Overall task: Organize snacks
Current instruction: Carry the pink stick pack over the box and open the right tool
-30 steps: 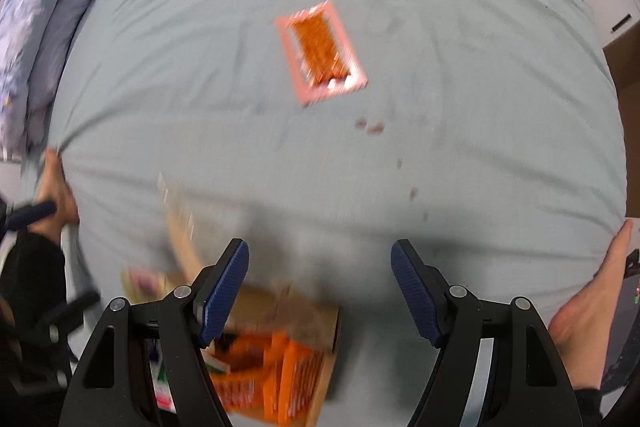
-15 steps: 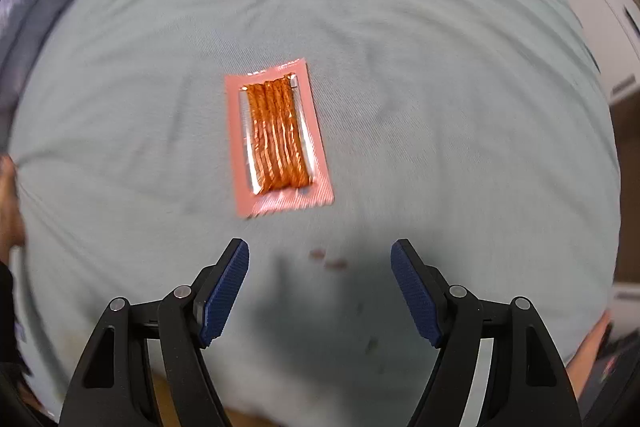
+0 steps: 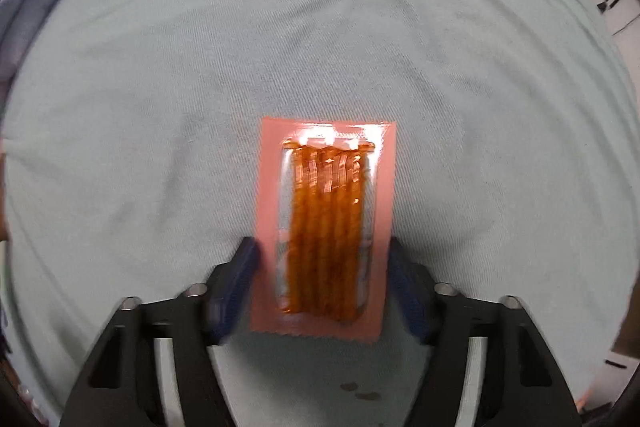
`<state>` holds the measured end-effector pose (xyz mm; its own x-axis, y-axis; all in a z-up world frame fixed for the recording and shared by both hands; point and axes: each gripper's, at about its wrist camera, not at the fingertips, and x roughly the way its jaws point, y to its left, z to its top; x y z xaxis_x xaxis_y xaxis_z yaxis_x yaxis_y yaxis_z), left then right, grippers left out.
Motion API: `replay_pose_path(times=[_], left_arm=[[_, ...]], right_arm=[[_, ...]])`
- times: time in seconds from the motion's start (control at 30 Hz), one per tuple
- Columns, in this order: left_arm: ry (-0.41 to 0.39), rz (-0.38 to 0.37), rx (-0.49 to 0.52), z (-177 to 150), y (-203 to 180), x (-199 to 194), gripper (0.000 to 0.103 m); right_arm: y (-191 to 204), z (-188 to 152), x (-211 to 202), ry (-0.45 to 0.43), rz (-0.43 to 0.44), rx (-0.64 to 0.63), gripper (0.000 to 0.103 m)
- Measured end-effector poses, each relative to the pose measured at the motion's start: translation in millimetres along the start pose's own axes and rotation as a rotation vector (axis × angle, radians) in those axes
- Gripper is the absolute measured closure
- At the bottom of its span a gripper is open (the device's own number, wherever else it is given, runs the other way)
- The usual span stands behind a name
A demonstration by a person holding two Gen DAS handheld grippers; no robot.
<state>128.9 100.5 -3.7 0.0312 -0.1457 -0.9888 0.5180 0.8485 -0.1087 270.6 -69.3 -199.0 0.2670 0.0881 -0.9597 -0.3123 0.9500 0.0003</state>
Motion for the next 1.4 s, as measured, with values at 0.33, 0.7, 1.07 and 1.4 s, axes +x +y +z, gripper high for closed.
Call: replay_pose_path(times=[0.33,0.7,1.07,1.4], left_arm=[[-0.014,0.007,0.023,-12.3,-16.3,-7.1,0.027],[-0.030,0.017,0.065,-38.7,-32.9,-25.6,0.027],[-0.108,0.052,0.145,-51.4,-64.2,-53.1,0.027],[-0.104,0.080,0.154,-52.6,-68.3,-52.8,0.027]], right_arm=[[-16.5,-67.5,-53.8,0.036,0.036,0.025,0.073],[-29.9,-144.6,-173.4,-0.034,0.188,0.125,0.073],[-15.2,-173.9,-161.9,0.199,0.381,0.198,0.072],[-25.7,-173.9,-99.8,0.321,0.397,0.308,0.032]])
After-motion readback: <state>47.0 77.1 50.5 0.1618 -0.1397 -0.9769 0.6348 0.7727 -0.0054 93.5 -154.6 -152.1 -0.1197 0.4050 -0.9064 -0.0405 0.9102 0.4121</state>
